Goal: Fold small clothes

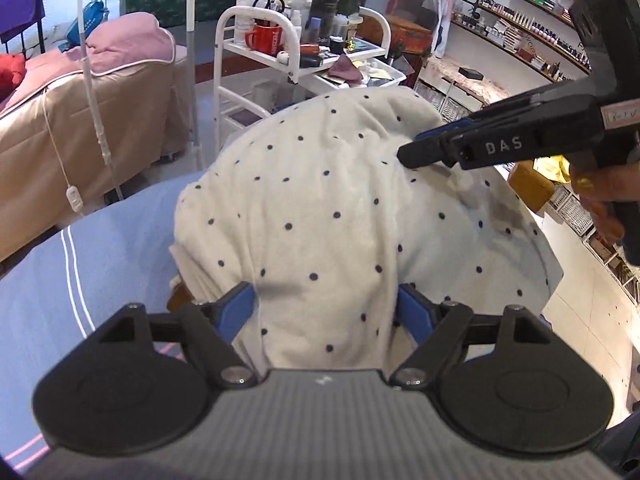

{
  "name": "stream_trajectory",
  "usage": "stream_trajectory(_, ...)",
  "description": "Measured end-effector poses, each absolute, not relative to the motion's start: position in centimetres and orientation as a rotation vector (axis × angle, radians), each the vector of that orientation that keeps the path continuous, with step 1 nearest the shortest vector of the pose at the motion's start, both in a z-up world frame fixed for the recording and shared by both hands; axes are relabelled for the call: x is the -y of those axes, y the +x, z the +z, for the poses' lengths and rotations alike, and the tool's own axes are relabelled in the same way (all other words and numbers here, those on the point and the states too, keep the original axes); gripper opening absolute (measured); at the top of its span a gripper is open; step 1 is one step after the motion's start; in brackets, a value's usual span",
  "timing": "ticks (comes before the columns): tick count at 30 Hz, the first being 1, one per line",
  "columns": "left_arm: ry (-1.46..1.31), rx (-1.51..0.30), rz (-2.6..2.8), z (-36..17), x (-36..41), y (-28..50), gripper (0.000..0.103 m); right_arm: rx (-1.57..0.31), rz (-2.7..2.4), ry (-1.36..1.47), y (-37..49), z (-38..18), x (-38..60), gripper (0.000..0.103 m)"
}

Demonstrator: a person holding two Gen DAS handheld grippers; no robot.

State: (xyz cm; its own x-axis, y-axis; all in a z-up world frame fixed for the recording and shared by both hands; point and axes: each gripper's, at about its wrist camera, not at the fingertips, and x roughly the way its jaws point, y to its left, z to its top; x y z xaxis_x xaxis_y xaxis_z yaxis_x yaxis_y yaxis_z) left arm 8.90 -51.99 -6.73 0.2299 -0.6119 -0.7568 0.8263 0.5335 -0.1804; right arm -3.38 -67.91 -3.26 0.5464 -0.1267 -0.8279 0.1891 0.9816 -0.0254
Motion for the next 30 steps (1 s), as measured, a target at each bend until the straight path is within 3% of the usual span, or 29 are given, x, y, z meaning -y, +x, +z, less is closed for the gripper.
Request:
stream_trajectory(6,0.286,-0.908,-0.993,-5.9,52.2,8.8,0.085,-0.927,-0.241,0.109,-3.7,-2.1,67.5,0.046)
stream_trajectory(8,0.274,-0.897,-0.990,-4.8,51.7,8.5,0.090,-0.874,-0.265,0.141,-4.6,-0.6,66.7,0.054)
stream_trajectory(9,0.273,-0.884,-0.983,-4.2,51.4,8.3,0.097,-0.854,-0.275,0.159,-5.0,0.1,66.2,0.068)
stream_trajectory(10,0.277,-0.872,-0.974,-3.5,51.0,8.0,0.099,-0.844,-0.283,0.179,-5.5,0.8,65.6,0.088)
stream_trajectory(12,0.283,-0.852,-0.970,-2.1,50.3,7.5,0.101,-0.820,-0.296,0.215,-6.6,2.3,64.1,0.102)
stream_trajectory(22,0.427,-0.784,-0.878,4.8,47.2,3.9,0.103,-0.824,-0.395,0.173,-9.5,7.5,57.5,0.103)
stream_trajectory(30,0.431,-0.774,-0.879,6.3,46.1,2.9,0.103,-0.896,-0.459,0.142,-10.3,7.0,56.7,0.103)
